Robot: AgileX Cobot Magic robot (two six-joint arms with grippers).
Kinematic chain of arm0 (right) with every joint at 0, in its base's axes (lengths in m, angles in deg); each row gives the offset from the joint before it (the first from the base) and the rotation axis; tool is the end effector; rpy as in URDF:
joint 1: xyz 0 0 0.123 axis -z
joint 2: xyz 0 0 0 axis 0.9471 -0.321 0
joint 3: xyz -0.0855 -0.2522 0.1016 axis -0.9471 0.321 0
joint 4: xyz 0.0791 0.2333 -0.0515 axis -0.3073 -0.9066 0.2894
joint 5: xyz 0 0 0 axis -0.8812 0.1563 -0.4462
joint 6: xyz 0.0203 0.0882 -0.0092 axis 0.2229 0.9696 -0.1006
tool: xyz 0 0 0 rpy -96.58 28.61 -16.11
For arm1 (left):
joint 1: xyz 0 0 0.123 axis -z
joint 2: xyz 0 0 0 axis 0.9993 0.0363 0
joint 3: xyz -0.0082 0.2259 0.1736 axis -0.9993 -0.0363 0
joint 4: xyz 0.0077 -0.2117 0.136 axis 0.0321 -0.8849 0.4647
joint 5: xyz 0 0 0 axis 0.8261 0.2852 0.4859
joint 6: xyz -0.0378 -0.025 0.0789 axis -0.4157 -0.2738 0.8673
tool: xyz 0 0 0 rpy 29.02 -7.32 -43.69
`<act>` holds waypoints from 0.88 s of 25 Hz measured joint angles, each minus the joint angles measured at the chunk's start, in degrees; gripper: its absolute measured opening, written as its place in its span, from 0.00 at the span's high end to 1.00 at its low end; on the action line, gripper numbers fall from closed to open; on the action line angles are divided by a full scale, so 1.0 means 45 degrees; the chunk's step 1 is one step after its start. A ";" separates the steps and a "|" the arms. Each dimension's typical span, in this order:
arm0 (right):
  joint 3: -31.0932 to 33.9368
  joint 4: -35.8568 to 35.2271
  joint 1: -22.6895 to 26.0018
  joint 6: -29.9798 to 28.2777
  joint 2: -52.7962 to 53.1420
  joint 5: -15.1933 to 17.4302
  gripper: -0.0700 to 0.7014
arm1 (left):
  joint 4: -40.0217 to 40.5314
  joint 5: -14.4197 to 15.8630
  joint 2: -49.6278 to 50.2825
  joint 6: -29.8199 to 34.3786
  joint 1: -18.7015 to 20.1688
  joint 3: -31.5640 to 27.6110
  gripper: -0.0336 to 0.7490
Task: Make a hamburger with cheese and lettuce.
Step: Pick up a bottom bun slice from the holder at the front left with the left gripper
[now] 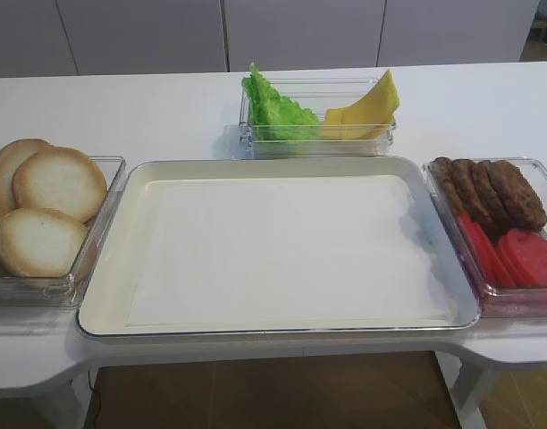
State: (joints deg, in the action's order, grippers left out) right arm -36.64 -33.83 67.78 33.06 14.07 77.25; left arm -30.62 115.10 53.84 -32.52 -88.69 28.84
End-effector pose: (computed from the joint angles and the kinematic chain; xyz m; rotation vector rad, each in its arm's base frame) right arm -0.0099 0.0081 0.2684 -0.1021 2.1072 0.1482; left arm 0.2994 0.0078 0.3617 -0.1250 2.6416 0.0362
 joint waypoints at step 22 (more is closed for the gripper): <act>0.0000 0.0000 0.0000 0.0023 0.0000 0.0000 0.41 | -0.3695 -0.0859 0.4146 0.7415 -0.1888 0.1468 0.47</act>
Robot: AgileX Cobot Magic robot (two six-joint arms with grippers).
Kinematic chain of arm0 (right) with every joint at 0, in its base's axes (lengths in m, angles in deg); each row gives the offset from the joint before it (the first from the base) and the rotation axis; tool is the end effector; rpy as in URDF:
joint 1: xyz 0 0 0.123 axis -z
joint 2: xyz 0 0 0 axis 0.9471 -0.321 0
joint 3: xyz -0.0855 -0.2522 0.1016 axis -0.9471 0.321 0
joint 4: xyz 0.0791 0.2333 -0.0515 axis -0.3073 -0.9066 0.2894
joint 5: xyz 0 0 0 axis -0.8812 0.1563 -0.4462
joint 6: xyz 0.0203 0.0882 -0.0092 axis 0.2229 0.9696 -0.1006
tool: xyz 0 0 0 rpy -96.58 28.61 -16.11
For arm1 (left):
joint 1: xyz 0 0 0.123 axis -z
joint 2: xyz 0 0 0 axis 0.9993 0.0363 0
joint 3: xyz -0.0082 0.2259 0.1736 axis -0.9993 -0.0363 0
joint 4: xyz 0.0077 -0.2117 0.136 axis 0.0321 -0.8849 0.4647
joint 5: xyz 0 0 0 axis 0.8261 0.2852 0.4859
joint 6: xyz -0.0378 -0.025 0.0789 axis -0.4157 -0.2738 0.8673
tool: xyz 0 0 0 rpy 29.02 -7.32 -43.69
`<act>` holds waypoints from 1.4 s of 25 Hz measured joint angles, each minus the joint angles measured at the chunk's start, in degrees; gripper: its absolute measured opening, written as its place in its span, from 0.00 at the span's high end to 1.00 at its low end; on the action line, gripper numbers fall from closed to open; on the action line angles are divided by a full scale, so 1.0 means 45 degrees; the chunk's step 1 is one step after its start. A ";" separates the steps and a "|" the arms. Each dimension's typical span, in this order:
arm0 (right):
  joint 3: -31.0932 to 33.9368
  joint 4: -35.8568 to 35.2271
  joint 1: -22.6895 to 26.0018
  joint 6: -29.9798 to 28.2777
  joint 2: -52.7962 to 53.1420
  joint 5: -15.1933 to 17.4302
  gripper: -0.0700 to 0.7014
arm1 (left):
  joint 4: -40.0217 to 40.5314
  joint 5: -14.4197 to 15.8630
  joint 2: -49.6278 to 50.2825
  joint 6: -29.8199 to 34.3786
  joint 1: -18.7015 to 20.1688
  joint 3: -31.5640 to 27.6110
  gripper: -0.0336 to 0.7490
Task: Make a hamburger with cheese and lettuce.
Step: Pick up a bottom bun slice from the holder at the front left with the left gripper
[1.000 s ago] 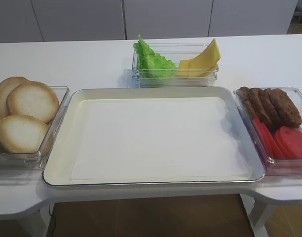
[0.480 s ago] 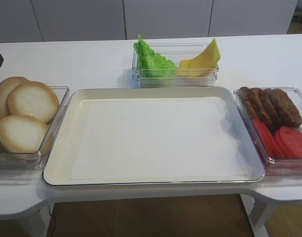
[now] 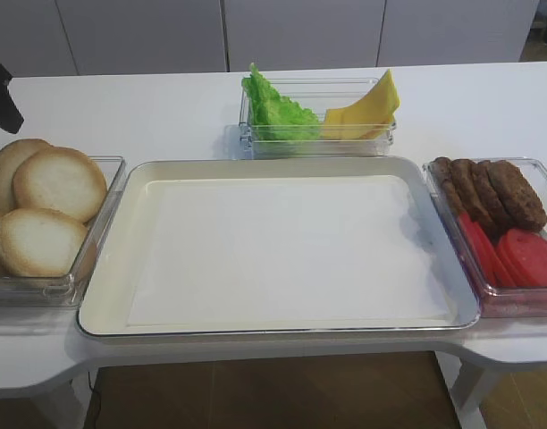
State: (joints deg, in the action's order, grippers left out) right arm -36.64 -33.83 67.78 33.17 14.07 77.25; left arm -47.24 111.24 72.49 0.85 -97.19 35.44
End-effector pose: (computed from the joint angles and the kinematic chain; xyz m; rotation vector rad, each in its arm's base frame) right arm -0.0099 0.0081 0.2684 -0.1001 2.1073 0.1494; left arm 0.3784 0.0424 0.2886 0.3367 2.7107 -0.1470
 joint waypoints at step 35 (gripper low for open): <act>0.0000 0.0000 0.0000 0.0000 0.0000 0.0000 0.41 | -0.0642 0.1262 0.0750 0.1336 0.0000 0.0000 0.59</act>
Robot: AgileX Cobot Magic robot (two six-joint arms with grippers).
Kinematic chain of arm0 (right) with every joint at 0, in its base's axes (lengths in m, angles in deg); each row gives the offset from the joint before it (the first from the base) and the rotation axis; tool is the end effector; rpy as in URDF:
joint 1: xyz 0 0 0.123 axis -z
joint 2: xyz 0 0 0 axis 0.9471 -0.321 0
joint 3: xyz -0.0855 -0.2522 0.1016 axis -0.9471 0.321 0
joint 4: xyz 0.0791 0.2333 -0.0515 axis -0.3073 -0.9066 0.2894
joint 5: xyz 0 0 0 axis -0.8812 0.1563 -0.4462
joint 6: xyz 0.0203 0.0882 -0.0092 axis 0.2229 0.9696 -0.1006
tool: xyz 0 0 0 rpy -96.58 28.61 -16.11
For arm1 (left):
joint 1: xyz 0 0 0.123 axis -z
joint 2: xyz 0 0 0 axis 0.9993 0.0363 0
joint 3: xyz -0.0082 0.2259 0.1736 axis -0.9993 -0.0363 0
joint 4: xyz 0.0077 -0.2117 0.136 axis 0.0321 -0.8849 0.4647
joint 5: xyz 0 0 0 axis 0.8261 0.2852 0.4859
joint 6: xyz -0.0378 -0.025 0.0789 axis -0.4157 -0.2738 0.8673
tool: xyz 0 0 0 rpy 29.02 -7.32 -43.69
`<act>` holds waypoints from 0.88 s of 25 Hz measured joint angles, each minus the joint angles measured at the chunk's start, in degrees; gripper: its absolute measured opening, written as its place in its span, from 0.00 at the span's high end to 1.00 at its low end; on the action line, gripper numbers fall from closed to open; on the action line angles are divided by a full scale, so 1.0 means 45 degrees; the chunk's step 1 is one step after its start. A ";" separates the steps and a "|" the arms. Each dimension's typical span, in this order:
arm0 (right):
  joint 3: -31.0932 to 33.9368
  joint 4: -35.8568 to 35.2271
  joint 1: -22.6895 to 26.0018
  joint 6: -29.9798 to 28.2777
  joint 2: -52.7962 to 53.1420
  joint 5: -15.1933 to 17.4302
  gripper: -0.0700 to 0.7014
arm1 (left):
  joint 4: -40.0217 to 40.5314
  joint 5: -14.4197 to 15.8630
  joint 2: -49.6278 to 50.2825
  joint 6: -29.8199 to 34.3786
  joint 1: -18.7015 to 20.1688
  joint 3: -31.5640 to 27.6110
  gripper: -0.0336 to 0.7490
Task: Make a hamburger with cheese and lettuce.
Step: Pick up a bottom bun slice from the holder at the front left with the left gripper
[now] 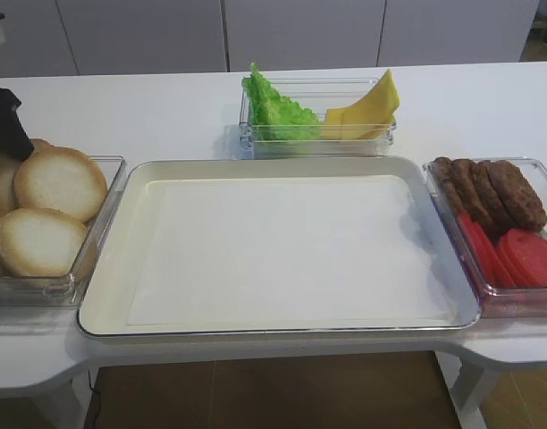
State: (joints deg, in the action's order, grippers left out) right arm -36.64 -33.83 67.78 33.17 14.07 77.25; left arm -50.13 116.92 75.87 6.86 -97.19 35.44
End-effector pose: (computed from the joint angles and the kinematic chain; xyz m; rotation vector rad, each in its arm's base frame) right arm -0.0099 0.0081 0.2684 -0.1001 2.1073 0.1494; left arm 0.3798 0.0376 0.2649 0.4835 2.8051 -0.2704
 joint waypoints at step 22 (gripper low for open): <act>0.0000 0.0000 0.0000 -0.0027 0.0000 0.0000 0.41 | 0.0000 0.0129 -0.0639 0.0043 0.0000 0.0056 0.80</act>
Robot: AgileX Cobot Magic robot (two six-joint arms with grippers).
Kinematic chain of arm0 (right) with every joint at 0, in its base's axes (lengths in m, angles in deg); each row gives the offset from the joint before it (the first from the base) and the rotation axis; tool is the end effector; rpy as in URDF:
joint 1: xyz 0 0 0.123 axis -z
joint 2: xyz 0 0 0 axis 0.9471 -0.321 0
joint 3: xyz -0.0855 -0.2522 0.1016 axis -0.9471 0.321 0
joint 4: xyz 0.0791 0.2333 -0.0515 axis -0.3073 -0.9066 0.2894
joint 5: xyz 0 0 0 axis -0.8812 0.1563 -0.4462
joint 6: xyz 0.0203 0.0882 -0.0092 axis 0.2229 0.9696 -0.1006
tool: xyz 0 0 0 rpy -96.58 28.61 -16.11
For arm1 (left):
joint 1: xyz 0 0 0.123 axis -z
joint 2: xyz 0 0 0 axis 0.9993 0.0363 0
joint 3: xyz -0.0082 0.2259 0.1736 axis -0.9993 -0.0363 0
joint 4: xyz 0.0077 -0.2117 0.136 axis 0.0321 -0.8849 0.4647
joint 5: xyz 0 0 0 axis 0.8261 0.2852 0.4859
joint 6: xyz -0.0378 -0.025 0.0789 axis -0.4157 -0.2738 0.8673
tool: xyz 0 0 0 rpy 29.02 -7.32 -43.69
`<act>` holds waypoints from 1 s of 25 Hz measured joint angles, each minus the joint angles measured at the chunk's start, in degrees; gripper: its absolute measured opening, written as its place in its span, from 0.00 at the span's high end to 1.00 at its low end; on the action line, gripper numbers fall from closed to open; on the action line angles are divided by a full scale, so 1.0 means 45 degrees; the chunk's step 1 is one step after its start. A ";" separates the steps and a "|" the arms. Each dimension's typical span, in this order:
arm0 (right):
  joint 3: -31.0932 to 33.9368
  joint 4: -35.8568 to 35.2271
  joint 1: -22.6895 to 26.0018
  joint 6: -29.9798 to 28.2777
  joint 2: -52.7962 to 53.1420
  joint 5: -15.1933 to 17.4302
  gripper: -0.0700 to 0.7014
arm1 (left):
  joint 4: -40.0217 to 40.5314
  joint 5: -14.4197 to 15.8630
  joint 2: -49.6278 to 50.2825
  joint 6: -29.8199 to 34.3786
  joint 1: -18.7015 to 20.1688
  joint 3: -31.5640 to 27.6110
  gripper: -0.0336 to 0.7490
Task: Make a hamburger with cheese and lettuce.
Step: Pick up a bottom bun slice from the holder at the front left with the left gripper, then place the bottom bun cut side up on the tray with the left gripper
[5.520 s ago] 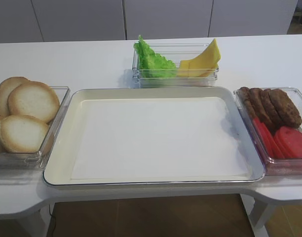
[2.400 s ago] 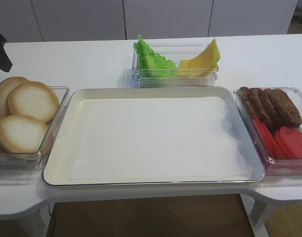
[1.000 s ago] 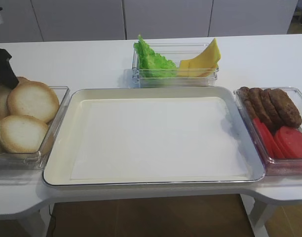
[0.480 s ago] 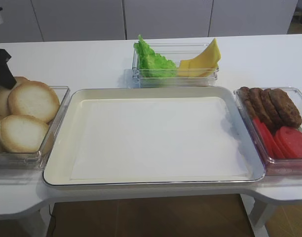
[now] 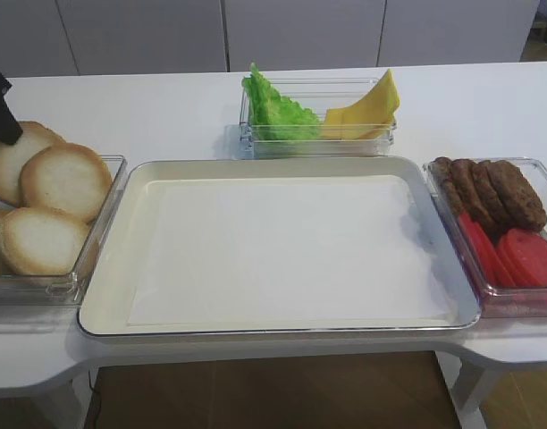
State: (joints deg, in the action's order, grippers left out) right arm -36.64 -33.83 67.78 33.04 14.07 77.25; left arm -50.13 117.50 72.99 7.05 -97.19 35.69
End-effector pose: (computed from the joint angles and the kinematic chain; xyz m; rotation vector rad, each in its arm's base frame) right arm -0.0099 0.0081 0.2684 -0.1025 2.1071 0.1480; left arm 0.3719 0.0362 0.2849 0.4936 2.7622 -0.2472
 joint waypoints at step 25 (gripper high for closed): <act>0.0000 0.0000 0.0000 0.0000 0.0019 0.0000 0.41 | -0.1464 0.0813 -0.4997 -0.1685 0.0000 0.0922 0.81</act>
State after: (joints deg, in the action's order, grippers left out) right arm -36.64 -33.83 67.78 33.04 14.16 77.25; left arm -56.72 121.16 50.51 -0.53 -97.19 39.85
